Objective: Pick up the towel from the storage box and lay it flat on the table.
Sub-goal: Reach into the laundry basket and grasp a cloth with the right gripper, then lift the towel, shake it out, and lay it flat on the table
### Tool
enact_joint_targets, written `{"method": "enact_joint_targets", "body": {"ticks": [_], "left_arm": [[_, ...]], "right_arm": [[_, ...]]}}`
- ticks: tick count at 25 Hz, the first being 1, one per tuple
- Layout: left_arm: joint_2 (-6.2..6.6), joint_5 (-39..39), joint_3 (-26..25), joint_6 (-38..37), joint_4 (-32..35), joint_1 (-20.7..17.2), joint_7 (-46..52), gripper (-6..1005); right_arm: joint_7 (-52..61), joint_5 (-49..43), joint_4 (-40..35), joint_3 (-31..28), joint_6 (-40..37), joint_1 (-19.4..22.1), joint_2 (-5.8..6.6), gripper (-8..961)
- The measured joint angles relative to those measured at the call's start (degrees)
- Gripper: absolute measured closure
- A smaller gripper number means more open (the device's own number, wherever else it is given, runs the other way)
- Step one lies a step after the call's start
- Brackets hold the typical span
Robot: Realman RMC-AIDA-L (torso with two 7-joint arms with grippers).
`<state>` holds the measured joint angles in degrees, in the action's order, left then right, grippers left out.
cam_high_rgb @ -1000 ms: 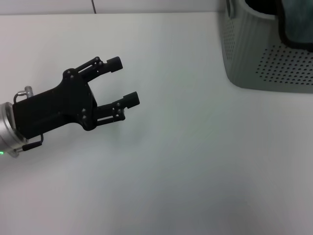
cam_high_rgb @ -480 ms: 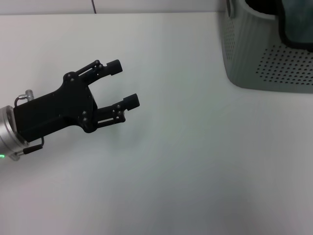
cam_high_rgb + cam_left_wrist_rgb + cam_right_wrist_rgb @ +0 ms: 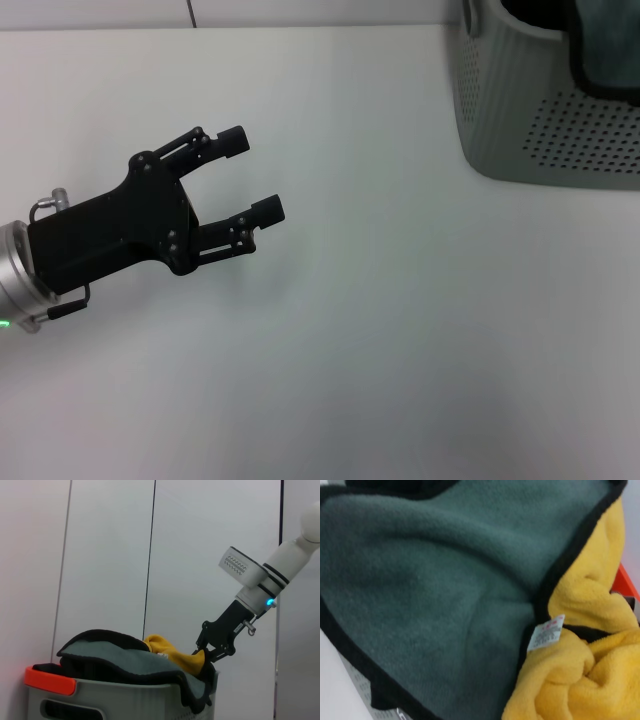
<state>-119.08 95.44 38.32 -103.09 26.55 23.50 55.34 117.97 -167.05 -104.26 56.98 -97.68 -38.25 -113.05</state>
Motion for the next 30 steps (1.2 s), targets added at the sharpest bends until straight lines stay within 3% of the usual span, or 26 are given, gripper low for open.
{"method": "enact_joint_targets", "body": {"ticks": [1,6,12,15,18,22,30], "left_arm": [[0.0,0.0,0.0,0.0,0.0,0.0,-0.03,162],[0.0,0.0,0.0,0.0,-0.02,-0.09,-0.1,164],[0.0,0.0,-0.06,0.0,-0.11,-1.1,-0.24,167],[0.0,0.0,-0.22,-0.01,-0.11,-1.57,-0.38,168],[0.0,0.0,-0.32,-0.01,-0.1,-1.68,-0.47,169],[-0.12,-0.54,-0.31,-0.25,-0.09,-1.7,-0.48,171],[-0.47,-7.94,-0.36,-2.75,0.15,-1.7,-0.25,174]], "right_arm": [[0.0,0.0,-0.19,-0.21,0.13,0.0,-0.28,541],[1.2,0.88,-1.38,-2.27,2.39,-0.05,-1.43,782],[1.86,2.81,-3.39,-6.42,4.15,-0.06,-2.31,954],[2.37,6.26,-4.37,-9.04,4.62,0.31,-2.38,954],[3.96,17.52,-6.19,-16.03,5.87,0.83,-2.28,954],[6.59,34.04,-5.07,-24.46,7.76,0.93,-0.73,954],[7.54,55.03,7.37,-25.53,13.19,-0.12,1.45,954]]}}
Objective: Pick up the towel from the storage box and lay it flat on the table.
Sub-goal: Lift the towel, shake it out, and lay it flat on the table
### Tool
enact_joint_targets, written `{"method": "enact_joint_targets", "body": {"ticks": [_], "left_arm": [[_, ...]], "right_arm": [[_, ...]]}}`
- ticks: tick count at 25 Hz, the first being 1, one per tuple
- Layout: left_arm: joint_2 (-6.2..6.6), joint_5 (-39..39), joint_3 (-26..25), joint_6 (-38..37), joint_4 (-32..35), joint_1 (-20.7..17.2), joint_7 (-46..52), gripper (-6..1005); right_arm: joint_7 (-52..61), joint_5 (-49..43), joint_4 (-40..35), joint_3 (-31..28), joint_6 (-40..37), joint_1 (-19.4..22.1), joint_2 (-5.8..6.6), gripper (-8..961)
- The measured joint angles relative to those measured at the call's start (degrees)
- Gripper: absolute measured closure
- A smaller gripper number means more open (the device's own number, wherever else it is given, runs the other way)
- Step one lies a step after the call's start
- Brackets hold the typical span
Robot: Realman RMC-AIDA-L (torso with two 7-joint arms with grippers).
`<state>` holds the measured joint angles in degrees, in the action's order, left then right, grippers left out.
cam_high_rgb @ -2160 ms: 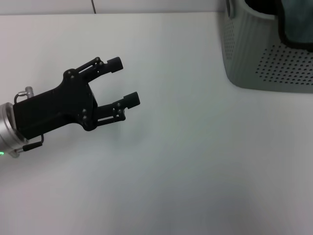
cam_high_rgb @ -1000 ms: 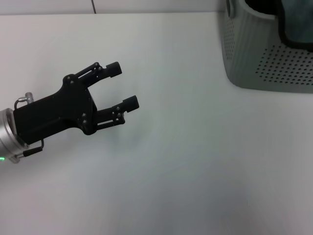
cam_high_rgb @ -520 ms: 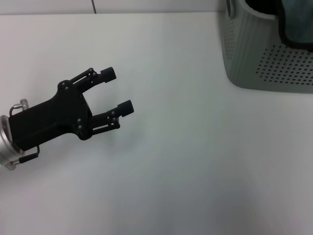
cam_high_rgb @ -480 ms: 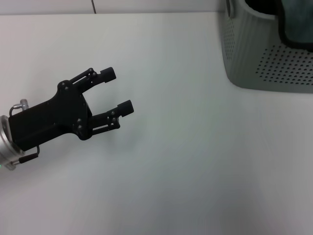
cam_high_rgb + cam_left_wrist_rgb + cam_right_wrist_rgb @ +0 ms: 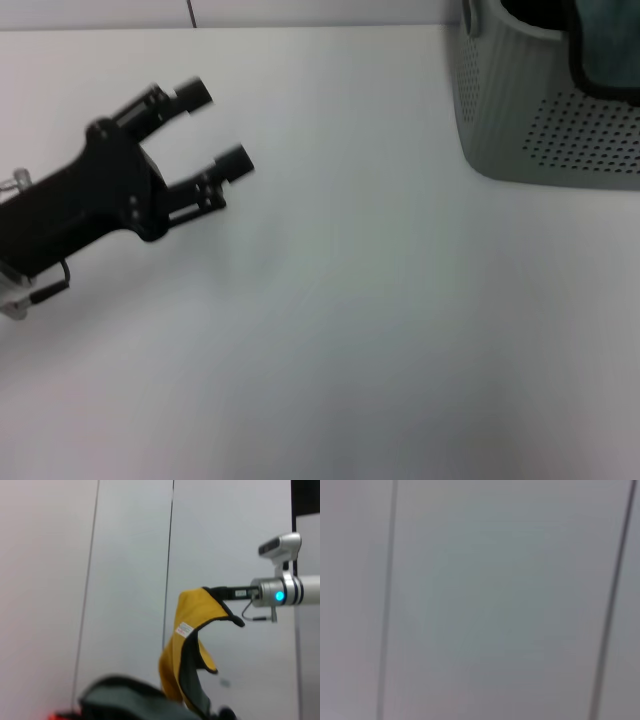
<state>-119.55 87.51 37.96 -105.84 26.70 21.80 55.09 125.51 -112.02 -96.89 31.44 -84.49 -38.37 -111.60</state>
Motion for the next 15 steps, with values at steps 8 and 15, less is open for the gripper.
{"method": "enact_joint_targets", "body": {"ticks": [8,15], "left_arm": [[-0.58,-11.82,0.27,-0.7,-1.88,0.31,-11.3,177],[-0.7,-19.29,0.36,-1.9,-4.0,1.23,-19.49,180]], "right_arm": [[0.3,7.89,8.11,2.92,2.29,-7.73,0.9,954],[1.09,8.68,13.16,11.45,7.4,-16.62,1.93,953]]}}
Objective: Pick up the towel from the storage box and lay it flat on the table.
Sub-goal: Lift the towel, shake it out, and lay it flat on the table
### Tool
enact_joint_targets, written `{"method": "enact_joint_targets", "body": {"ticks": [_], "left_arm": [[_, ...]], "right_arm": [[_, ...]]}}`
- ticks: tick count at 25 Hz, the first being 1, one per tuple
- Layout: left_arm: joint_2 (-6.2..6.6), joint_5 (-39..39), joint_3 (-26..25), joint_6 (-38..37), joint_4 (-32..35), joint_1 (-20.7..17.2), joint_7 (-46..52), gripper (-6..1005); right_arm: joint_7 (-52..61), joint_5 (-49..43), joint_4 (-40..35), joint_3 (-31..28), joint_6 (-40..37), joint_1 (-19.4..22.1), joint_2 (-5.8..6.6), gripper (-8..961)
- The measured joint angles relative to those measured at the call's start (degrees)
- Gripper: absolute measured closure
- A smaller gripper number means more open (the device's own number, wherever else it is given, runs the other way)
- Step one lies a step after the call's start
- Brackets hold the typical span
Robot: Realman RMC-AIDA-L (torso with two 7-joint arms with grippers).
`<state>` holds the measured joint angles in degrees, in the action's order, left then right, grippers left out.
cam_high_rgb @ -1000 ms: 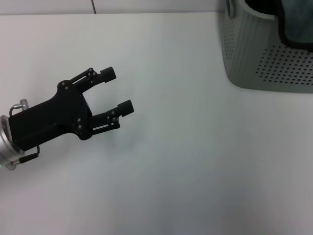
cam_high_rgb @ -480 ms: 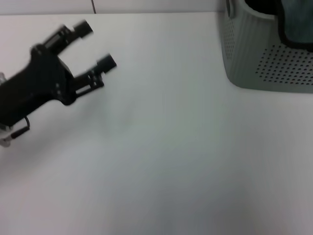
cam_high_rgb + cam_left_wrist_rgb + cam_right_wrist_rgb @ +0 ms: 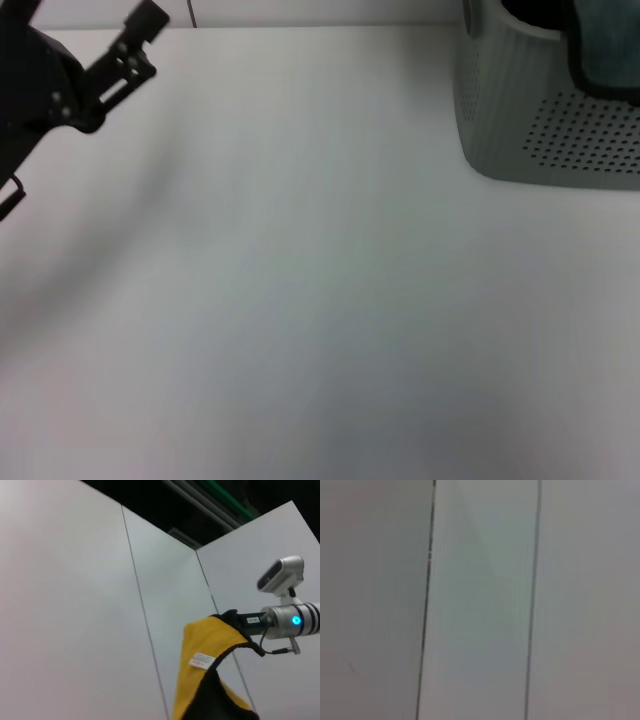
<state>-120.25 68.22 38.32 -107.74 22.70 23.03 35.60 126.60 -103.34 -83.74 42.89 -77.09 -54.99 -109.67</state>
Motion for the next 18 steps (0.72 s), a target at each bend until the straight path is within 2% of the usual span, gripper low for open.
{"method": "enact_joint_targets", "body": {"ticks": [6,8,13,18], "left_arm": [[-0.07,-3.55,-0.06,0.13,-0.8,0.15,-2.79,182],[-0.04,-4.33,-0.15,0.16,-1.44,0.09,-3.89,183],[0.05,-4.69,-0.33,0.27,-2.45,-0.72,-7.4,185],[0.06,-4.29,-0.14,1.77,-4.99,-0.43,-12.6,187]], "right_arm": [[-0.2,-0.94,5.75,3.28,2.68,-7.3,0.86,953],[-0.81,-1.89,8.27,4.26,2.88,-8.81,0.82,953],[-4.19,-3.74,17.22,7.99,3.6,-9.86,-0.78,953],[-5.71,-5.85,28.7,14.85,5.03,-10.02,-2.19,953]]}}
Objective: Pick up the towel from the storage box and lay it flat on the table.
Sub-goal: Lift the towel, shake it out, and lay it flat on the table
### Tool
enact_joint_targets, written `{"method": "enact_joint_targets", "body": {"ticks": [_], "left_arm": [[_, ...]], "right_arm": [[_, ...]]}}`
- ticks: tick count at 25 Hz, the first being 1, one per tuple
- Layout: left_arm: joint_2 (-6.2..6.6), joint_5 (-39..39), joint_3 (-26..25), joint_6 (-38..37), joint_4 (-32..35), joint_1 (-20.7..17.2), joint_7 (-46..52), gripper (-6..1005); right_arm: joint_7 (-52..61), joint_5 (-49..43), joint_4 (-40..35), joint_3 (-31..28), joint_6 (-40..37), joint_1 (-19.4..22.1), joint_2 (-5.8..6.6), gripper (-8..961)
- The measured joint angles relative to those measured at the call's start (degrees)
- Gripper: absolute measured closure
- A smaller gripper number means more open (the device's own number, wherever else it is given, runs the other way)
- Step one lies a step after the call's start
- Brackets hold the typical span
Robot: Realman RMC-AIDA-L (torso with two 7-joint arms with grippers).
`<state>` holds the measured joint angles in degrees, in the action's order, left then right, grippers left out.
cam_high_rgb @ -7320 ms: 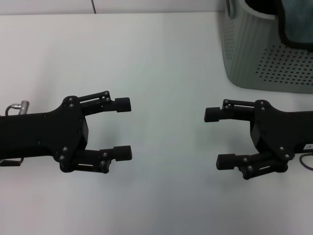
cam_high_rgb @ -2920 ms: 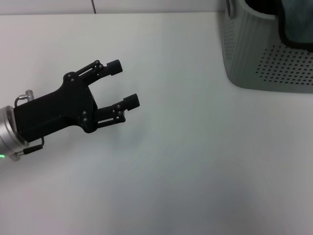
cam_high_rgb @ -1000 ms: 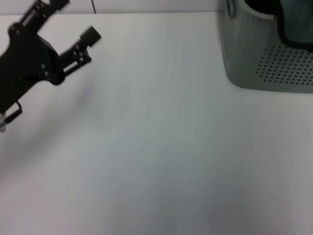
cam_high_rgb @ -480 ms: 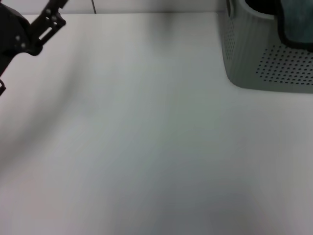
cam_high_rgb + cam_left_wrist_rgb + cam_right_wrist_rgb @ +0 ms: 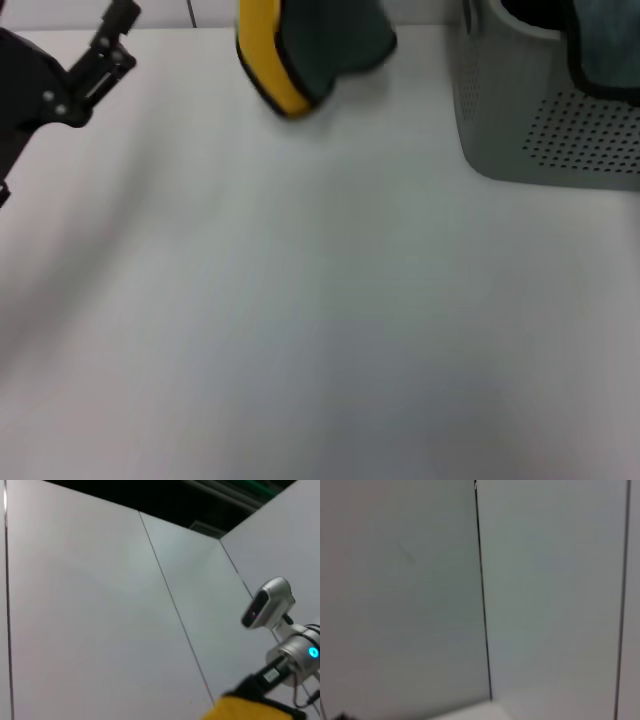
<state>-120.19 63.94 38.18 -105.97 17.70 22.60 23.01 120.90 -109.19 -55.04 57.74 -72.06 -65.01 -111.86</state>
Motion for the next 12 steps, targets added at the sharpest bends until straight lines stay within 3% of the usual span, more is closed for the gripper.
{"method": "enact_joint_targets", "body": {"ticks": [6,12], "left_arm": [[-0.11,5.45,0.22,3.92,-0.25,0.48,-2.54,189],[-0.1,12.72,0.23,5.62,-1.97,0.32,-3.05,192]], "right_arm": [[0.02,-6.45,5.92,3.89,0.41,-0.63,-3.51,953],[-0.37,-6.57,8.12,6.72,2.07,-0.11,-4.19,954]]}}
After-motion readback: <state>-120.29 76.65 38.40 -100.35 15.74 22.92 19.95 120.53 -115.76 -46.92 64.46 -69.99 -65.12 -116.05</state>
